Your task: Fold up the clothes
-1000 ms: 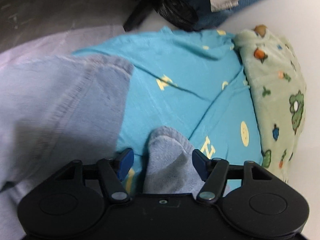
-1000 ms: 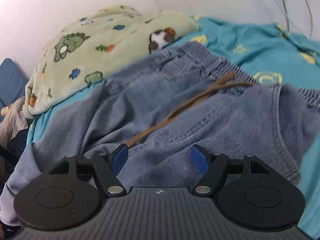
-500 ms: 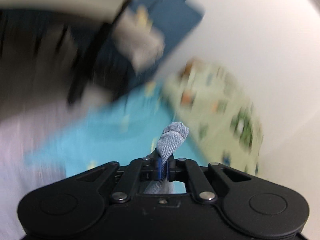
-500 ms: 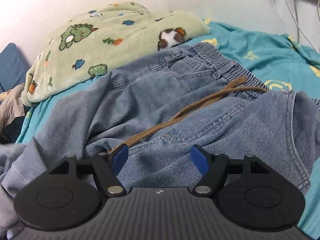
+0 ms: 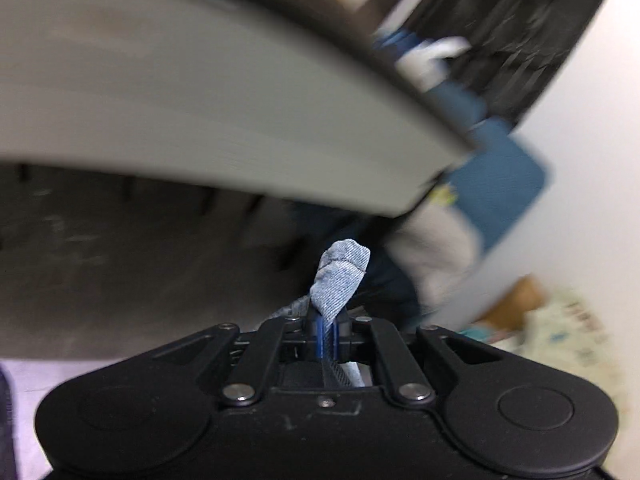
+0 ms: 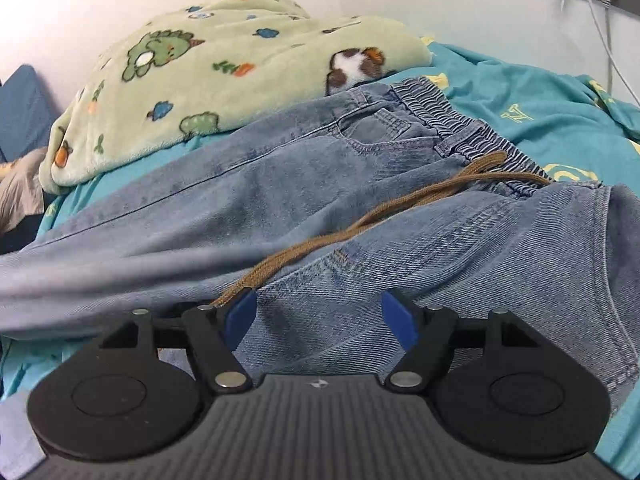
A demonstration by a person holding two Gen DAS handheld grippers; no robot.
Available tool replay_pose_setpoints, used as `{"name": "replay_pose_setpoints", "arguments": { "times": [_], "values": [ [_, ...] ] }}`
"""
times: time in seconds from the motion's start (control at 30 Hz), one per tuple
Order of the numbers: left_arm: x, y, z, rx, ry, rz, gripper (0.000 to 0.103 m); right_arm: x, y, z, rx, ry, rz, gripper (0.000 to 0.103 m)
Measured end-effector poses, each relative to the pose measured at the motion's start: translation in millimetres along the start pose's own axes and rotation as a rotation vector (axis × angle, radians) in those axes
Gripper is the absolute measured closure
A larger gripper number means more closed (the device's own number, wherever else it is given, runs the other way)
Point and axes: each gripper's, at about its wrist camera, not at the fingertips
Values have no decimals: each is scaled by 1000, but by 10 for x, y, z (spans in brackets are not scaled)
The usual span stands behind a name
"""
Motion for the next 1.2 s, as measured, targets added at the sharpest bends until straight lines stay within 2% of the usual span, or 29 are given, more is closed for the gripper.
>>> {"name": "replay_pose_setpoints", "arguments": {
  "times": [0.1,0.23,0.33,0.37,0.4,0.53,0.63,0.73,0.87,0.93,0.97,1.0,1.1,1.2],
  "values": [
    [430,-435,-305,126,71,61,99,13,-53,-7,18,21,-1,31],
    [788,-679,-585,253,85,76,95,70,-118,-27,34,52,-11,29],
    [955,-644,-601,324,90,24,83,98,-133,-43,37,64,-17,29],
    [998,-611,-605,343,90,3,68,102,-135,-47,38,65,-18,29],
    [1071,-548,-620,362,89,-17,57,105,-130,-51,37,68,-18,29],
    [1394,-354,-716,455,76,-68,49,98,-79,-74,34,78,-6,30],
    [1669,-294,-812,516,62,-27,48,88,8,-93,27,82,9,30],
    [2015,-277,-956,579,120,4,47,66,115,-101,11,81,17,30],
    [2233,-380,-1176,717,211,-35,46,4,240,-109,6,48,23,30],
    [2225,-408,-1240,723,237,-57,49,-28,294,-112,6,27,21,30],
    [2199,-424,-1253,721,252,-75,58,-43,319,-113,4,18,18,30],
    [2162,-407,-1252,710,254,-100,76,-54,346,-117,0,14,10,30],
    [1991,-246,-1097,617,172,-140,101,-65,417,-129,-7,26,-21,30],
    [1870,32,-806,529,158,-208,102,-71,447,-140,-4,42,-41,30]
  ]
}}
Point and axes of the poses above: each gripper's, at about its wrist camera, not at the fingertips, and y roughly against the way its jaws point, x to its left, z to its top, and after that the axes turned 6 degrees about z, right-handed
